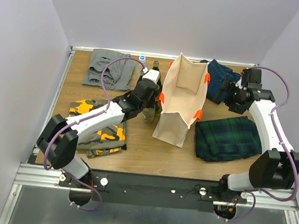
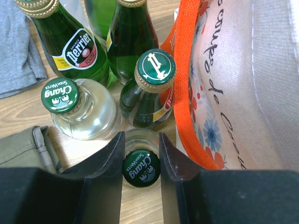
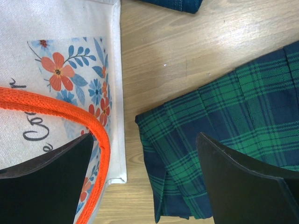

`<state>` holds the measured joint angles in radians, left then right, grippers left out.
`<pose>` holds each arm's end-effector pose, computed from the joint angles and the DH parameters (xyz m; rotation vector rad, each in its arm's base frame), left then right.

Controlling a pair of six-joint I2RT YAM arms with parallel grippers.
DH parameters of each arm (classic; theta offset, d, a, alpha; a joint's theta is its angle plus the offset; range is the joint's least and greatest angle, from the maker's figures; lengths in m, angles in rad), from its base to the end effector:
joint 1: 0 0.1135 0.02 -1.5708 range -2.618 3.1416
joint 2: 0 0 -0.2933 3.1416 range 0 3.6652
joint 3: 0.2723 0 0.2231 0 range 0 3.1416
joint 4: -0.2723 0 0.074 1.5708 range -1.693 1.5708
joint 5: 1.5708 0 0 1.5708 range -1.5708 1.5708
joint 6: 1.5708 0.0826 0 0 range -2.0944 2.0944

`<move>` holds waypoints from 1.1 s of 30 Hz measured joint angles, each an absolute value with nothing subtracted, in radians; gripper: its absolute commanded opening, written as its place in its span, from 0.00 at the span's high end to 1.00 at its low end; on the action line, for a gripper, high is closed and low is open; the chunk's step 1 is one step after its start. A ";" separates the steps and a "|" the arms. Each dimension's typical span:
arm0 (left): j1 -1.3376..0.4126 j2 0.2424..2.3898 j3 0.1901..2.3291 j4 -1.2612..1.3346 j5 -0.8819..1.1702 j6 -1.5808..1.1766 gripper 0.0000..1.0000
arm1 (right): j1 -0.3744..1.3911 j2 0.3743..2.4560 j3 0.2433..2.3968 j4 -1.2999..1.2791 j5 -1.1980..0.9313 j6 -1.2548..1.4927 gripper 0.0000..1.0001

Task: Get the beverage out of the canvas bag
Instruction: Place the drink at the center of the board.

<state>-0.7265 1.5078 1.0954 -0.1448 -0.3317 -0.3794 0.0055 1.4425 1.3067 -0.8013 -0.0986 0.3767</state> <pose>0.2806 -0.2134 0.2946 0.1705 2.1030 -0.3133 0.2959 0.0098 0.3089 0.4256 2.4877 0.2794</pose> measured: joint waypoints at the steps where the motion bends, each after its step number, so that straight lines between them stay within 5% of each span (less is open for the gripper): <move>1: -0.727 1.509 1.098 -0.147 -0.332 -0.379 0.80 | 0.006 1.444 1.307 -0.801 -0.099 0.377 0.00; 11: -0.727 1.515 1.105 -0.152 -0.331 -0.363 0.81 | 0.005 1.450 1.307 -0.801 -0.099 0.377 0.00; 17: -0.727 1.515 1.108 -0.157 -0.330 -0.356 0.68 | 0.006 1.463 1.307 -0.801 -0.099 0.377 0.00; 19: -0.727 1.515 1.111 -0.166 -0.330 -0.356 0.57 | 0.006 1.464 1.307 -0.801 -0.099 0.377 0.00; 30: -0.727 1.515 1.120 -0.181 -0.334 -0.350 0.50 | 0.006 1.464 1.307 -0.801 -0.099 0.377 0.00; 33: -0.727 1.514 1.120 -0.182 -0.337 -0.349 0.40 | 0.005 1.464 1.307 -0.801 -0.099 0.377 0.00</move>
